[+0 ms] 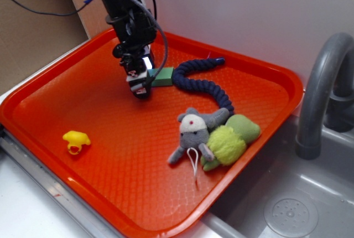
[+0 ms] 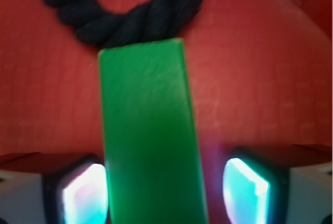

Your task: Grab the green block.

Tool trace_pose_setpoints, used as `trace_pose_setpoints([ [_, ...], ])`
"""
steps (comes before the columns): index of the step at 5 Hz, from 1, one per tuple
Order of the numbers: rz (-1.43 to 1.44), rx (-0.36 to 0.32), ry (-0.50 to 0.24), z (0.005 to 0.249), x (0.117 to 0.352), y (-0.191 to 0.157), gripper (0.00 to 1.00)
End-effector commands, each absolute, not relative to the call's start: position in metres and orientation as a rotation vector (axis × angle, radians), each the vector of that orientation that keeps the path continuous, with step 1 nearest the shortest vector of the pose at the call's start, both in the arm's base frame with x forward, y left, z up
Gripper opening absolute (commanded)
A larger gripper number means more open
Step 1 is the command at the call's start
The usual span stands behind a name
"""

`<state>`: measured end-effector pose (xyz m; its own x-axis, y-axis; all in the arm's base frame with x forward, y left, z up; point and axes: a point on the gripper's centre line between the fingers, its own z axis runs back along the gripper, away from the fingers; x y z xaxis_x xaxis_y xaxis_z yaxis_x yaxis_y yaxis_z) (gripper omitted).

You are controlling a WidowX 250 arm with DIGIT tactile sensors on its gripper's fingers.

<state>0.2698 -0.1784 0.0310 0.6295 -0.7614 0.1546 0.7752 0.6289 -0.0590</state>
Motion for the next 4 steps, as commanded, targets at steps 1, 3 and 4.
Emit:
trace_pose_setpoints([
  [1, -0.770, -0.009, -0.107, 0.055, 0.248, -0.188, 0.00],
  [3, -0.296, 0.281, -0.060, 0.129, 0.200, -0.146, 0.00],
  [4, -0.150, 0.301, -0.024, 0.165, 0.179, -0.124, 0.00],
])
